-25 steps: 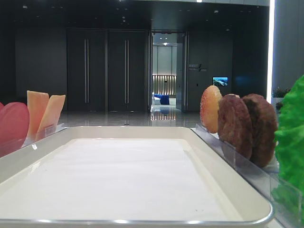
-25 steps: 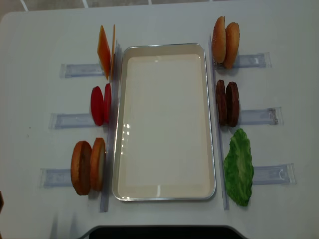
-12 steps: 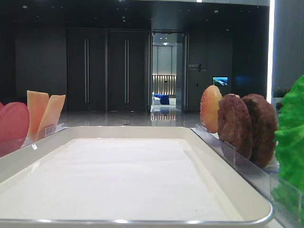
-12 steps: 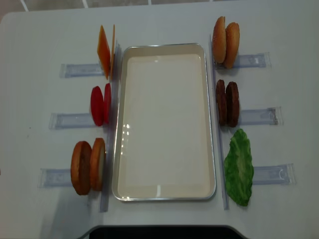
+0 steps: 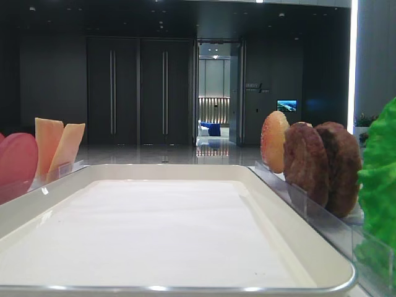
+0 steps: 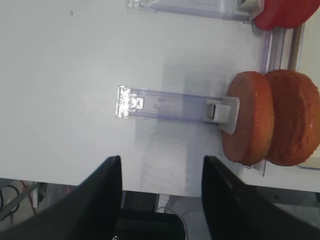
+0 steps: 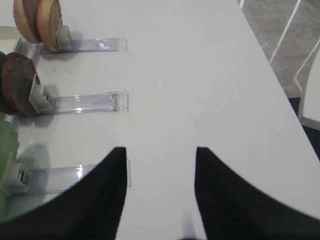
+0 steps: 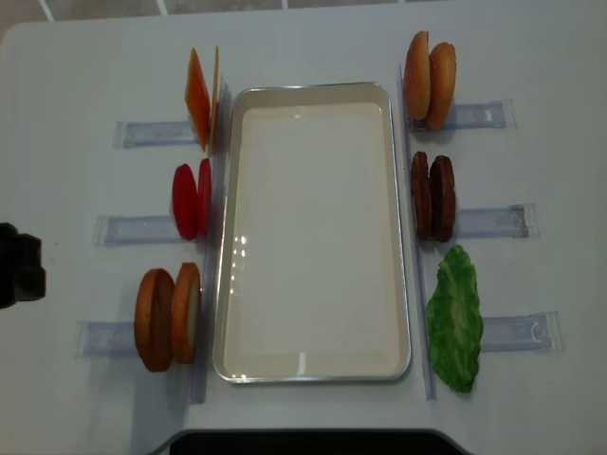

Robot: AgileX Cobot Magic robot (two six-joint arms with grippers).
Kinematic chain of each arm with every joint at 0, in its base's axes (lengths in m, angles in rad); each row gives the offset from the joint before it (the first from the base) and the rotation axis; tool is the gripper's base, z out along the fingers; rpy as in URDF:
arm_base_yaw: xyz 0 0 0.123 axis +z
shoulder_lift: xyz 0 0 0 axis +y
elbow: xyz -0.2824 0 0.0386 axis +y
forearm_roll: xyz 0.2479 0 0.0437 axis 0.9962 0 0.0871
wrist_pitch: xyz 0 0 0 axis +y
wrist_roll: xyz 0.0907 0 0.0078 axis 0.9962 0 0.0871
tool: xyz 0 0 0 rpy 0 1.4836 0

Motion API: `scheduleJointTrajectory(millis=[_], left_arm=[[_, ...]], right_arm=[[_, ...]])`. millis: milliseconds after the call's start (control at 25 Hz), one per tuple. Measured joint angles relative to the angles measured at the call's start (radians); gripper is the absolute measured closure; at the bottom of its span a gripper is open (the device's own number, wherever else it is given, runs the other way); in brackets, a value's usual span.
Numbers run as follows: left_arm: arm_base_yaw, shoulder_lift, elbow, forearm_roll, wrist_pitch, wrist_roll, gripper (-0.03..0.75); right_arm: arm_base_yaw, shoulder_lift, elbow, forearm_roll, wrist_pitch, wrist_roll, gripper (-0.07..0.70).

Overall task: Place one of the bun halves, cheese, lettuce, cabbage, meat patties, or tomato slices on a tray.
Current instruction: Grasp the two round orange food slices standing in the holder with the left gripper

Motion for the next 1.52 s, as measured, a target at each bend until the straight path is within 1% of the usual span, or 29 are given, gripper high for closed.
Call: scheduleJointTrajectory(millis=[200, 320, 480, 680, 760, 880, 1160, 1280, 1400, 1520], left_arm=[[0.000, 0.080, 0.000, -0.005, -0.007, 0.000, 0.318], [0.000, 0.104, -0.003, -0.016, -0.020, -0.001, 0.314], [0.000, 0.117, -0.003, -0.059, -0.040, -0.001, 0.263], [-0.004, 0.117, -0.003, -0.090, -0.040, -0.001, 0.246], [-0.028, 0.117, -0.003, -0.092, -0.042, -0.001, 0.244], [-0.110, 0.117, -0.003, -0.090, -0.058, -0.045, 0.244], [-0.354, 0.117, -0.003, -0.032, -0.091, -0.245, 0.243], [-0.469, 0.125, -0.003, -0.004, -0.112, -0.335, 0.243], [-0.570, 0.165, -0.003, 0.028, -0.120, -0.417, 0.243], [-0.645, 0.218, -0.003, 0.073, -0.137, -0.501, 0.243]], right_arm=[[0.000, 0.000, 0.000, 0.000, 0.000, 0.000, 0.323], [0.000, 0.000, 0.000, 0.000, 0.000, 0.000, 0.323], [0.000, 0.000, 0.000, 0.000, 0.000, 0.000, 0.323], [0.000, 0.000, 0.000, 0.000, 0.000, 0.000, 0.323], [0.000, 0.000, 0.000, 0.000, 0.000, 0.000, 0.323], [0.000, 0.000, 0.000, 0.000, 0.000, 0.000, 0.323], [0.000, 0.000, 0.000, 0.000, 0.000, 0.000, 0.323], [0.000, 0.000, 0.000, 0.000, 0.000, 0.000, 0.323], [0.000, 0.000, 0.000, 0.000, 0.000, 0.000, 0.323], [0.000, 0.000, 0.000, 0.000, 0.000, 0.000, 0.323]])
